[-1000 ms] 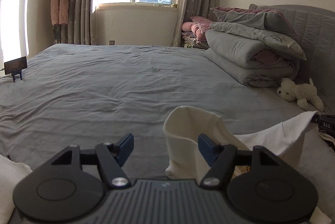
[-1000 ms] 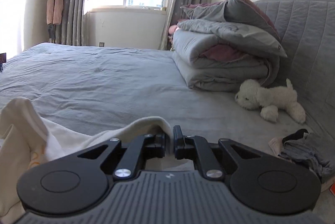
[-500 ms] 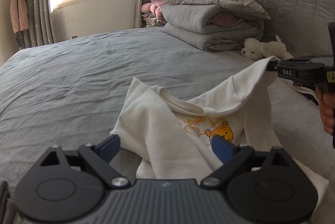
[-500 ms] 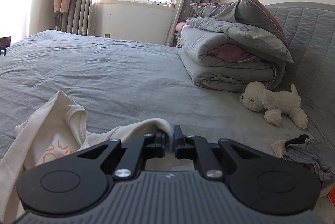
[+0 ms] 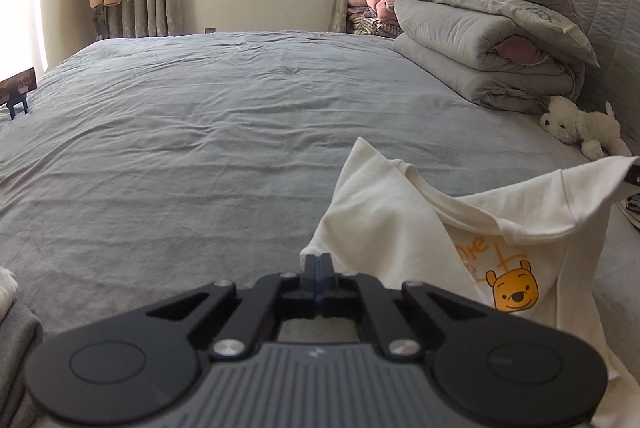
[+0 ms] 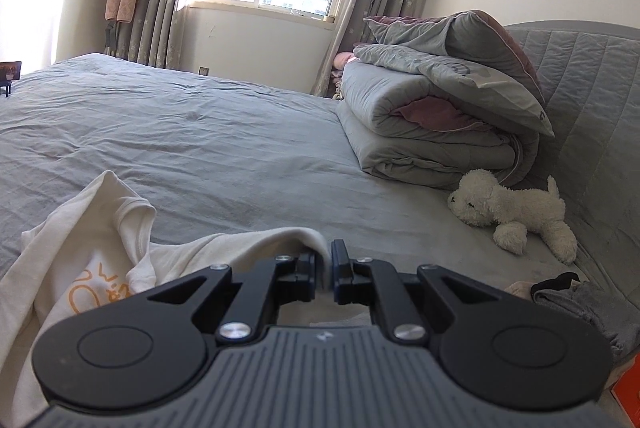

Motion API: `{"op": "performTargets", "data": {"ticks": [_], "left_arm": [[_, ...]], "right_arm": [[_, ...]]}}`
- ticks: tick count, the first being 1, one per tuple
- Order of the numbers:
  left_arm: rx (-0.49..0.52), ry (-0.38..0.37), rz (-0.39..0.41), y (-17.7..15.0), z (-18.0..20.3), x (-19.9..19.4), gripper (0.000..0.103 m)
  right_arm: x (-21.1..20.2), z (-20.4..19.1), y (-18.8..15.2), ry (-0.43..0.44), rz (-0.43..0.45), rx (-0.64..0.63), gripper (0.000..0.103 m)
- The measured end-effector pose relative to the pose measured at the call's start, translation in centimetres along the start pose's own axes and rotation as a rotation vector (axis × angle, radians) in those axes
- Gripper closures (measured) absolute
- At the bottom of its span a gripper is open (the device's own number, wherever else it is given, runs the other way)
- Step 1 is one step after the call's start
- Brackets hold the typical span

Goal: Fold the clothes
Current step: 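Shake out and lower the shirt flat onto the bed with both grippers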

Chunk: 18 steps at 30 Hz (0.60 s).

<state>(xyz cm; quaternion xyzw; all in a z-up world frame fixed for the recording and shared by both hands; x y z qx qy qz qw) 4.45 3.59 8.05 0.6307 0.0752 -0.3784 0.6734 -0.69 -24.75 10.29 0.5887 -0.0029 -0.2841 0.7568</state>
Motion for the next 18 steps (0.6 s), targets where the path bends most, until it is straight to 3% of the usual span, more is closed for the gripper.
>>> {"op": "performTargets", "data": {"ticks": [5, 7, 8, 10, 14, 18], "left_arm": [[-0.029, -0.024, 0.008, 0.7, -0.5, -0.5, 0.101], [-0.036, -0.065, -0.014, 0.5, -0.2, -0.1, 0.086], [-0.024, -0.074, -0.022, 0.5, 0.4, 0.1, 0.065], [0.026, -0.076, -0.022, 0.2, 1.6, 0.4, 0.043], [0.091, -0.102, -0.033, -0.2, 3.4, 0.9, 0.027], [0.139, -0.117, -0.049, -0.8, 4.7, 1.9, 0.022]], "right_arm": [[0.3, 0.2, 0.0, 0.001, -0.001, 0.007, 0.093], [0.3, 0.1, -0.1, 0.001, -0.001, 0.007, 0.093], [0.3, 0.1, -0.1, 0.000, -0.002, 0.007, 0.093], [0.3, 0.1, -0.1, 0.000, -0.003, 0.010, 0.093], [0.4, 0.5, -0.1, 0.006, -0.001, 0.014, 0.093], [0.5, 0.7, -0.1, 0.013, -0.001, 0.020, 0.093]]}}
Point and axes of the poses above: each gripper's, at about its wrist camera, not at the fingertips, and x roughly the way its jaws point, z to its right, y to its top, the point moved 1 cm from there along x, roughly the way its jaws point, and after that the axes turned 12 degrees about -y, right-handed, at the moved point
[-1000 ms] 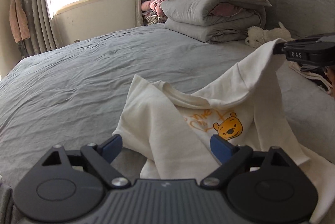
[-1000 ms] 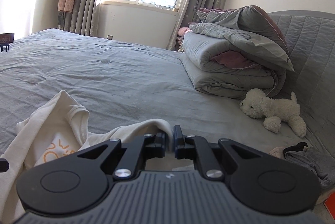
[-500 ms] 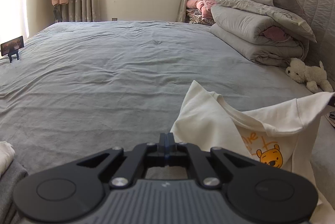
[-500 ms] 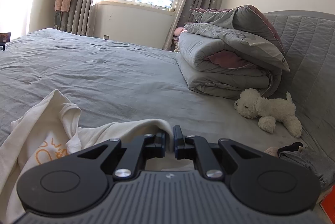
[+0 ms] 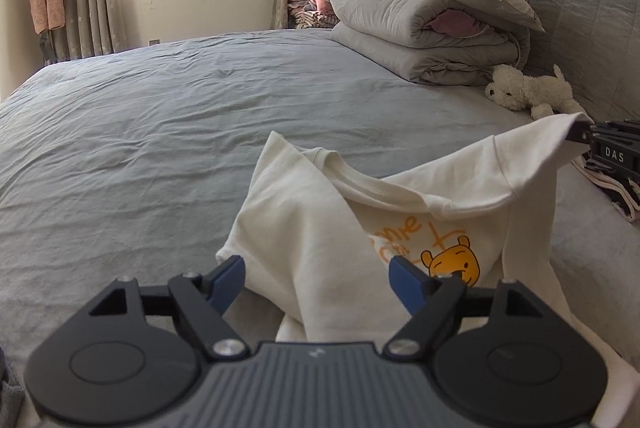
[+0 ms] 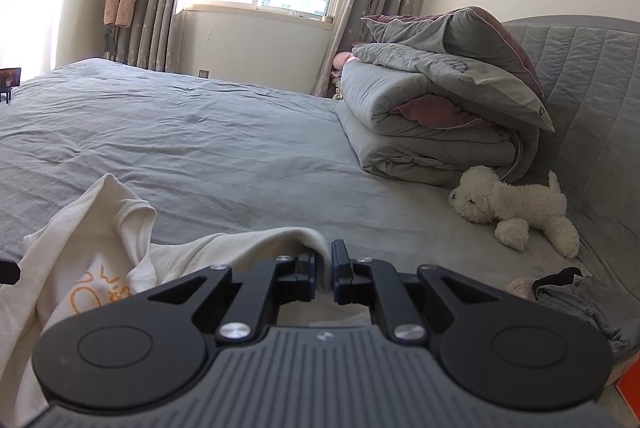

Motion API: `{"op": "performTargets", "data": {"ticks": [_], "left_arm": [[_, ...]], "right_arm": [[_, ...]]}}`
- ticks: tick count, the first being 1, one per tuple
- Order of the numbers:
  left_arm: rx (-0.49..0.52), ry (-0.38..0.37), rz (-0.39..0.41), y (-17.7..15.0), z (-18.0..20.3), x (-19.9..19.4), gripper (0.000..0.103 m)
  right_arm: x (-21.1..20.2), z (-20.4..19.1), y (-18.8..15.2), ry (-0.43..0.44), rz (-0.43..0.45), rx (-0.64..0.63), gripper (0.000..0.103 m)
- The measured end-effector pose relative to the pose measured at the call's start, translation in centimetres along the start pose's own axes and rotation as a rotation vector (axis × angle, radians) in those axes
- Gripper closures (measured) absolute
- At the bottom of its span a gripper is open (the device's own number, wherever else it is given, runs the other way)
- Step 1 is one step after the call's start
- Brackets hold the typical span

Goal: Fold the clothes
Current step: 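Shake out and lower the shirt flat onto the bed with both grippers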

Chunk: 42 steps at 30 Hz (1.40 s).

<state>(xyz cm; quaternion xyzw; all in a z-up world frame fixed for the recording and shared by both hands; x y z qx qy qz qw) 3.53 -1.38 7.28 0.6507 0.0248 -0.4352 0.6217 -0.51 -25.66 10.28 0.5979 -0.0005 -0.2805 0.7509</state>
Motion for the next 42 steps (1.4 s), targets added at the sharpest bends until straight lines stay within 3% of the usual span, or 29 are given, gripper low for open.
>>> {"op": "performTargets", "data": {"ticks": [3, 8, 9, 11, 13, 17, 23, 26, 33, 42], "left_arm": [[0.043, 0.026, -0.032, -0.5, 1.0, 1.4, 0.017], [0.121, 0.065, -0.037, -0.9, 2.5, 2.5, 0.021], [0.131, 0.067, -0.031, -0.9, 2.6, 2.5, 0.028], [0.124, 0.056, -0.042, -0.7, 2.3, 2.5, 0.079], [0.080, 0.060, -0.055, -0.4, 1.7, 2.5, 0.094], [0.021, 0.073, -0.007, 0.6, 0.0, 0.9, 0.096], [-0.041, 0.176, 0.144, 2.5, -3.4, -4.0, 0.097], [-0.008, 0.277, 0.234, 3.1, -3.9, -6.2, 0.097], [0.020, 0.395, 0.480, 4.9, -3.9, -12.1, 0.097], [0.042, 0.446, 0.782, 6.4, -2.1, -22.1, 0.097]], "right_arm": [[-0.1, 0.0, 0.0, 0.004, 0.000, 0.003, 0.093], [-0.3, -0.3, -0.1, 0.007, 0.005, -0.006, 0.093], [-0.3, -0.3, -0.2, 0.007, 0.006, -0.005, 0.093], [-0.4, -0.3, -0.2, 0.009, 0.007, -0.003, 0.093], [-0.3, -0.2, -0.2, 0.010, 0.009, -0.003, 0.093], [0.0, 0.0, -0.3, 0.006, 0.005, -0.004, 0.093], [0.4, 0.8, 0.0, -0.051, 0.039, 0.017, 0.096], [-0.4, 1.1, 0.5, -0.115, 0.124, 0.026, 0.097], [-3.7, 2.1, 2.2, -0.236, 0.361, 0.030, 0.098], [-8.8, 6.2, 5.7, -0.279, 0.548, 0.190, 0.098]]}}
Point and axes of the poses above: each gripper's, at about its wrist camera, not at the fingertips, and x roughly the way its jaws point, z to its right, y to its top, the point moved 1 cm from there along x, roughly the way its jaws point, and after that the axes turned 12 degrees about -y, right-handed, at the moved point
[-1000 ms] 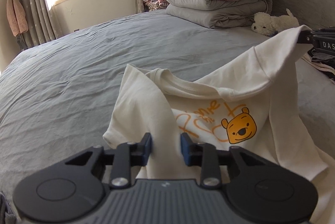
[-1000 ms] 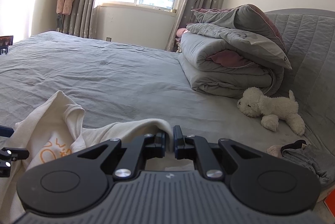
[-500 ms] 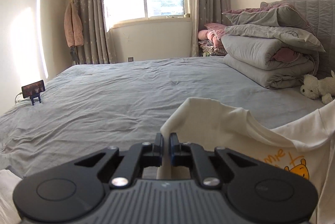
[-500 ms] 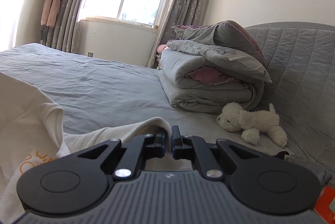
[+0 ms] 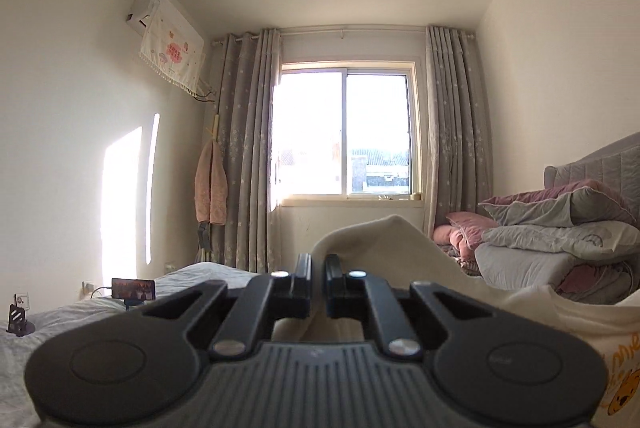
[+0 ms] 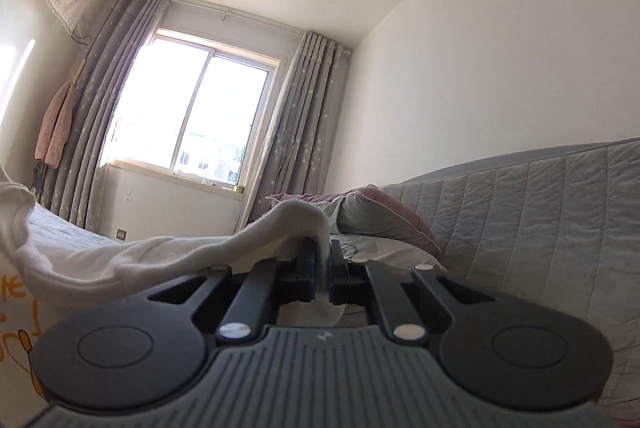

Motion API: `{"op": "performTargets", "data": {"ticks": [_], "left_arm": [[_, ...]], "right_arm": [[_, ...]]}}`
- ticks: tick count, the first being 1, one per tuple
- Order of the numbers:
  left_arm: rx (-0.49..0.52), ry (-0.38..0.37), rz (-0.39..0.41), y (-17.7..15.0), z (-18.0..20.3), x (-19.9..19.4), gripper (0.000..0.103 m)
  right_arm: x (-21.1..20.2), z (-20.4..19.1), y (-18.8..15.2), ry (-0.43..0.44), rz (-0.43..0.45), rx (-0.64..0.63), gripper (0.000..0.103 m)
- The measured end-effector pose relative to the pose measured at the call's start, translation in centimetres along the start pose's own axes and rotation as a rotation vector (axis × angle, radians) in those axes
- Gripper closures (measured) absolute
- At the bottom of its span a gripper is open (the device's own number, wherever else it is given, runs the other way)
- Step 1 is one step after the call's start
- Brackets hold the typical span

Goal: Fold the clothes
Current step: 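Shake out and lower the shirt flat onto the bed with both grippers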

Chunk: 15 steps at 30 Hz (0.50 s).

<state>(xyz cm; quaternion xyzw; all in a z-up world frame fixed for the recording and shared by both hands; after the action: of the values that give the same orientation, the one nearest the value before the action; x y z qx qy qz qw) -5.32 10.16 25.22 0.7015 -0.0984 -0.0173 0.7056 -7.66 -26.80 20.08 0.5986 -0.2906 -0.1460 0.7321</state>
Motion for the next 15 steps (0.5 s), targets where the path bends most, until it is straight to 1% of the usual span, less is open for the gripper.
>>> {"op": "performTargets", "data": {"ticks": [3, 7, 9, 11, 14, 15], "left_arm": [[-0.024, -0.001, 0.105, 3.1, -1.2, -3.2, 0.097], [-0.065, -0.005, 0.236, 7.2, -2.9, -7.4, 0.097], [-0.078, -0.018, 0.285, 9.0, -3.4, -9.1, 0.097], [-0.082, -0.028, 0.307, 10.3, -3.6, -9.8, 0.097], [-0.082, -0.044, 0.264, 11.3, -4.1, -8.6, 0.097], [-0.082, -0.051, 0.226, 11.1, -4.3, -7.3, 0.096]], "right_arm": [[-1.3, 2.0, 3.0, 0.012, 0.061, 0.083, 0.098], [-3.5, 3.8, 6.1, 0.040, 0.138, 0.142, 0.098], [-4.4, 4.9, 7.6, 0.065, 0.169, 0.172, 0.098], [-4.6, 5.7, 8.6, 0.095, 0.169, 0.204, 0.098], [-3.4, 6.1, 9.5, 0.120, 0.135, 0.218, 0.098], [-2.6, 6.0, 9.4, 0.123, 0.113, 0.218, 0.098]]}}
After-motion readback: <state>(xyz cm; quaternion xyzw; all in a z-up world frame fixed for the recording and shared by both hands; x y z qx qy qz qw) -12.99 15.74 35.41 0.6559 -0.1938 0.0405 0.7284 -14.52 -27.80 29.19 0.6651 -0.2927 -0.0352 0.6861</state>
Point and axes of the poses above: each gripper's, at about its wrist camera, not at the fingertips, and x roughly the way its jaws point, z to its right, y to its top, the point moved 1 cm from there along x, roughly the way its jaws point, and after that the axes turned 12 degrees about -y, right-handed, at the moved point
